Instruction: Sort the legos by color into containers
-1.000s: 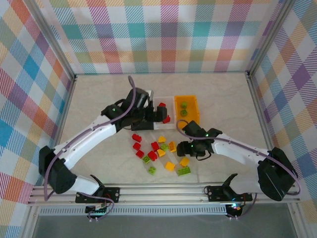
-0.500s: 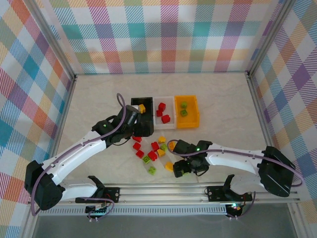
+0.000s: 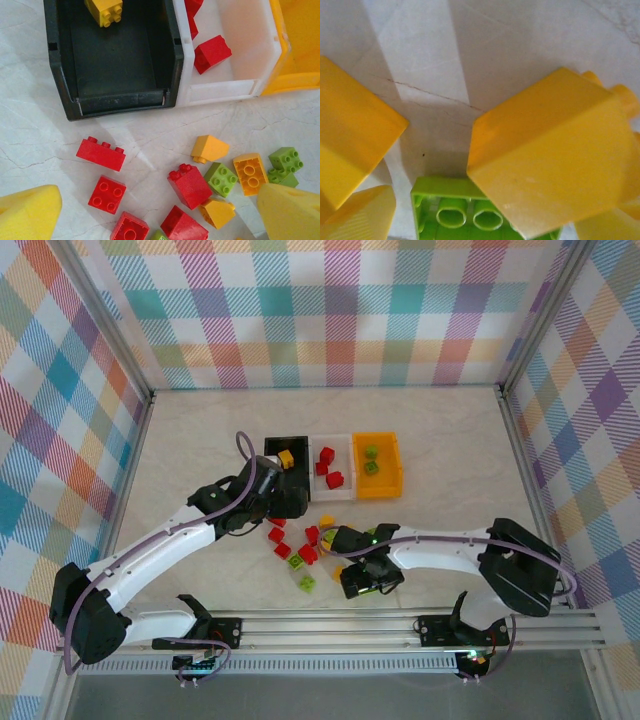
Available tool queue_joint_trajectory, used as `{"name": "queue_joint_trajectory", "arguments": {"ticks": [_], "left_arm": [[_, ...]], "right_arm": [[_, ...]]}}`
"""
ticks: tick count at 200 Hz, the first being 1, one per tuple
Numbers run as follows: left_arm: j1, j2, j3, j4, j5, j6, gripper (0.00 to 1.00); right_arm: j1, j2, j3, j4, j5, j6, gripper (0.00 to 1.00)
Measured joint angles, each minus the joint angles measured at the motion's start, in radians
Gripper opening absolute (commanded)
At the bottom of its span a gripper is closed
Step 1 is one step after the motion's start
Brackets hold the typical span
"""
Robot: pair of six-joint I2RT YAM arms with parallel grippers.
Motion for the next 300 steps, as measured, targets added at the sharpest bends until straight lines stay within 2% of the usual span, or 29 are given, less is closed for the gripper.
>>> {"name": "queue_joint_trajectory", "arguments": {"ticks": [51,93,136,162,186,221,259,270,281,300], "left_arm": [[0.0,0.0,0.0,-0.002,-0.015,0.0,1.0],[0.0,0.0,0.0,-0.004,-0.018,0.0,1.0],[0.0,0.0,0.0,-0.025,-0.033,0.0,1.0],[0.0,-0.002,0.0,-0.028,-0.044,0.0,1.0],[0.0,-0.011,0.0,-0.028,-0.043,0.0,1.0],[0.0,-0.031,-0.006,-0.024,-0.042,0.0,1.0],[0.0,-0.045,-0.049,-0.025,-0.022,0.0,1.0],[0.0,-0.045,-0.058,-0.021,-0.01,0.0,1.0],[0.0,-0.045,-0.066,-0.016,0.004,0.0,1.0],[0.0,-0.045,-0.08,-0.003,0.032,0.001,0.99]], "right_arm": [[0.0,0.008,0.011,-0.004,0.007,-0.007,0.62],[0.0,-0.036,-0.003,-0.008,0.015,-0.005,0.59],[-0.01,-0.19,0.002,-0.068,0.057,-0.007,0.59],[-0.081,-0.257,0.067,-0.13,0.074,-0.042,0.59],[-0.241,-0.264,0.195,-0.13,0.077,-0.112,0.6],[-0.462,-0.127,0.378,-0.026,0.077,-0.174,0.61],[-0.601,0.136,0.521,0.07,0.073,-0.19,0.63],[-0.622,0.204,0.567,0.085,0.074,-0.19,0.71],[-0.639,0.268,0.617,0.088,0.07,-0.193,0.86],[-0.655,0.34,0.687,0.088,0.064,-0.189,0.93]]}}
